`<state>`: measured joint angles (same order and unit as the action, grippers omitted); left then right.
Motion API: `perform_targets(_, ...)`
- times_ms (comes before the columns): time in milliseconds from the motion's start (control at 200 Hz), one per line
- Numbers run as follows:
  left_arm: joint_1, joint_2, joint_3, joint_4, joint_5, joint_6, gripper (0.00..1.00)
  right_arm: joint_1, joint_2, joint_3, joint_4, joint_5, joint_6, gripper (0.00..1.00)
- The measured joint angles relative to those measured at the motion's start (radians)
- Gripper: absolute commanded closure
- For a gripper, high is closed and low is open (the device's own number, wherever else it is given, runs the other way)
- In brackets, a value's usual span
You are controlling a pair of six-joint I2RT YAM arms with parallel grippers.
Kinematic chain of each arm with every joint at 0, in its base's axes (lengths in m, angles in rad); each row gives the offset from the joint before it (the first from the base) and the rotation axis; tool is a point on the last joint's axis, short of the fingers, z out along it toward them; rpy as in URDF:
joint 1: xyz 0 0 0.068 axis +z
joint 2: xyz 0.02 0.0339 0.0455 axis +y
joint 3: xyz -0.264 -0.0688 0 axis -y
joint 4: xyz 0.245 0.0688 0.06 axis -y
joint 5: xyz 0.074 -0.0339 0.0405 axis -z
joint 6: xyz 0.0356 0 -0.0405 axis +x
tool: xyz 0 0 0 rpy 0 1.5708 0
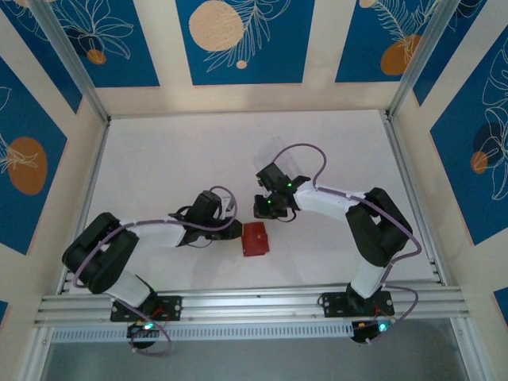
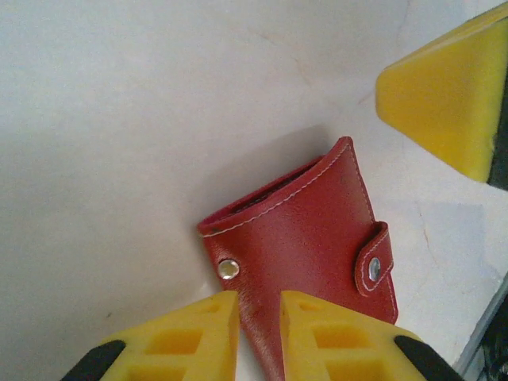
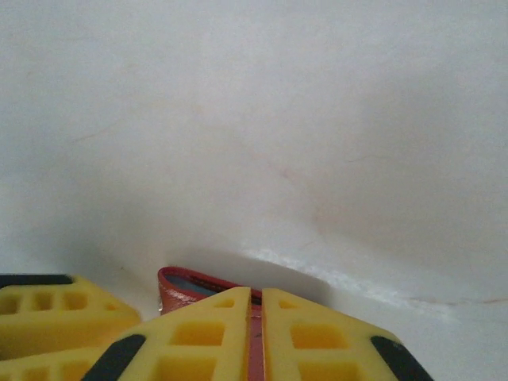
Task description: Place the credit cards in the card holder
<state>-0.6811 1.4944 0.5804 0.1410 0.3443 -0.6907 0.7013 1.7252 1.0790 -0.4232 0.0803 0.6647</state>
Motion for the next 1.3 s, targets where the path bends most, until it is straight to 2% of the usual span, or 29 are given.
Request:
perform_targets(185, 0.000, -0.034, 0.022, -0.049, -0.012, -0.011, 0.80, 0.041, -0.030, 0.000, -0.082, 0.048, -0.026, 0.74)
perform_targets(415, 0.000, 0.064, 0.126, -0.059, 0.005, -0.011, 0.86, 0.121, -0.054, -0.018, -0.124, 0.048, -0.029, 0.78)
perform_targets(540, 0.000, 0.127, 0.152, -0.053, 0.023, -0.011, 0.87, 0.138, -0.057, -0.021, -0.146, 0.048, -0.029, 0.77)
perform_targets(920, 0.000, 0.198, 0.151, 0.000, 0.050, -0.015, 0.90, 0.167, -0.024, -0.024, -0.166, 0.050, -0.037, 0.66)
perform_targets(1300, 0.000, 0.198, 0.116, 0.066, 0.053, -0.016, 0.91, 0.210, 0.041, 0.025, -0.217, 0.132, -0.037, 0.66)
